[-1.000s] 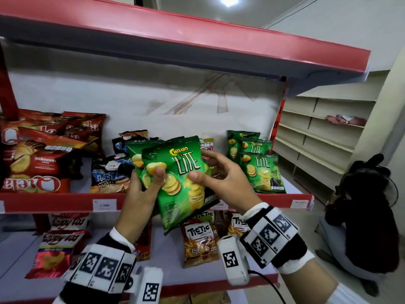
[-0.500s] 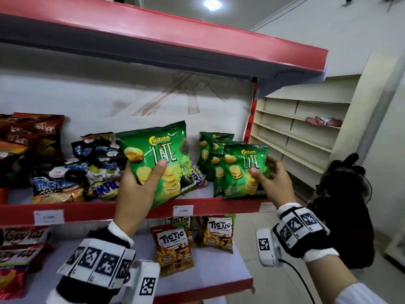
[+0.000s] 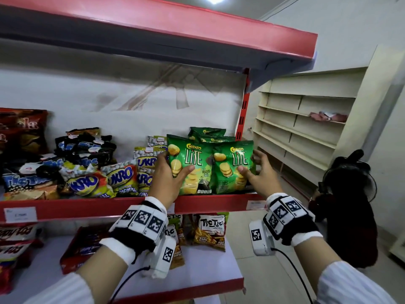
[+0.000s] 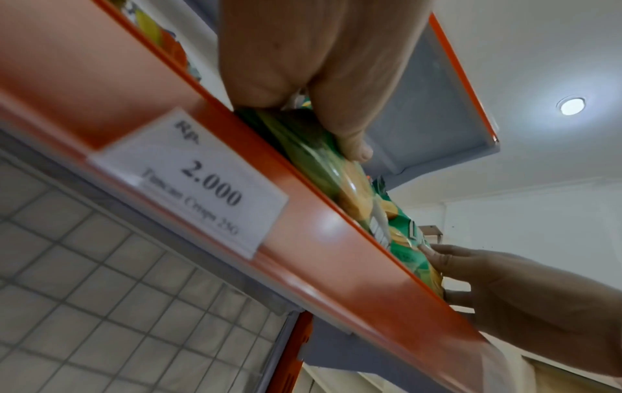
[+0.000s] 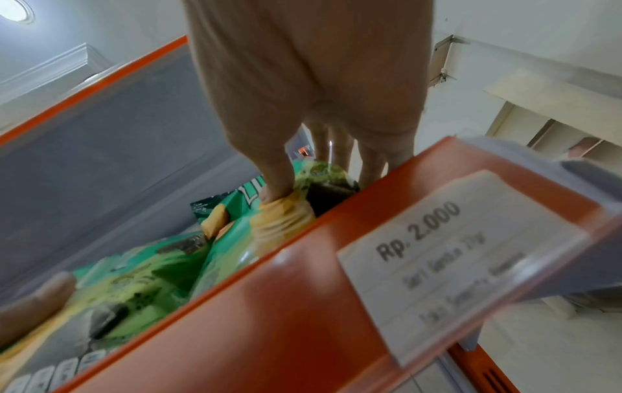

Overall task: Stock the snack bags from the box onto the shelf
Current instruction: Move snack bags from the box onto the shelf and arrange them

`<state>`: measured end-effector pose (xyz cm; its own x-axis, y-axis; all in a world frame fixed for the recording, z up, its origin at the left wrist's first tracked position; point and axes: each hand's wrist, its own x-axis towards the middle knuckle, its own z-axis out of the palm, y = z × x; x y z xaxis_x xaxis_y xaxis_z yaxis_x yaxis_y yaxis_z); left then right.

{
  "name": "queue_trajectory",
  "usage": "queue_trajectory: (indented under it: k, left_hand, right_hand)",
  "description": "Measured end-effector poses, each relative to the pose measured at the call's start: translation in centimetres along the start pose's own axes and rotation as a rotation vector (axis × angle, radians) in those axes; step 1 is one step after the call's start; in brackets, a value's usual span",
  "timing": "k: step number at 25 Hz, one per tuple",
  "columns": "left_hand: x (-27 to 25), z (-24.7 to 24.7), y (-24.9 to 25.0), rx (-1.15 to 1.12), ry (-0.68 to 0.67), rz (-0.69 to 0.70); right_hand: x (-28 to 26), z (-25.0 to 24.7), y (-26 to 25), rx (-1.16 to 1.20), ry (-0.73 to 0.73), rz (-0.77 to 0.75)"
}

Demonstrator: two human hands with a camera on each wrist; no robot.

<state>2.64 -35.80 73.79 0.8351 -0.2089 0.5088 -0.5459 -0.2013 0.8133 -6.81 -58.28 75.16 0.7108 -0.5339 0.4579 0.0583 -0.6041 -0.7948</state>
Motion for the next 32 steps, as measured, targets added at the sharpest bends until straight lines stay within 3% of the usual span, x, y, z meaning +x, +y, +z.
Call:
queue_trajectory:
  k: [4, 8, 13, 18, 22, 25, 32]
  left_hand:
    - [0.8, 0.6, -0.5, 0.273, -0.102, -0.029]
    - [0.6, 0.3, -0.8, 0.484, -0.068, -0.027]
    - [-1.3, 0.2, -0.6, 0.38, 0.05, 0.008]
    - [-3.3, -1.7, -0.6, 0.276, 0.06, 0.155]
    - [-5.0, -4.1, -0.7, 0.047, -0.058, 0.237]
    - [-6.8, -6.6, -2.1, 0.039, -0.169, 0.257]
    - [-12.1, -11.6, -9.9, 0.02, -0.289, 0.048]
  right_hand:
    - [-0.1, -0.5, 0.5, -0.018, -0.095, 0.048]
    - [-0.6, -0.7, 0.6, 0.004, -0.102, 0.073]
    - [-2.0, 0.0, -0.2, -0.07, 0.122, 0.019]
    - [-5.5, 1.6, -2.9, -0.106, 0.312, -0.165]
    - [-9.5, 4.5, -5.4, -0.102, 0.227, -0.185]
    - [-13.4, 8.0, -6.8, -0.074, 0.115, -0.169]
    - [-22.0, 17.1, -6.5, -0.057, 0.025, -0.021]
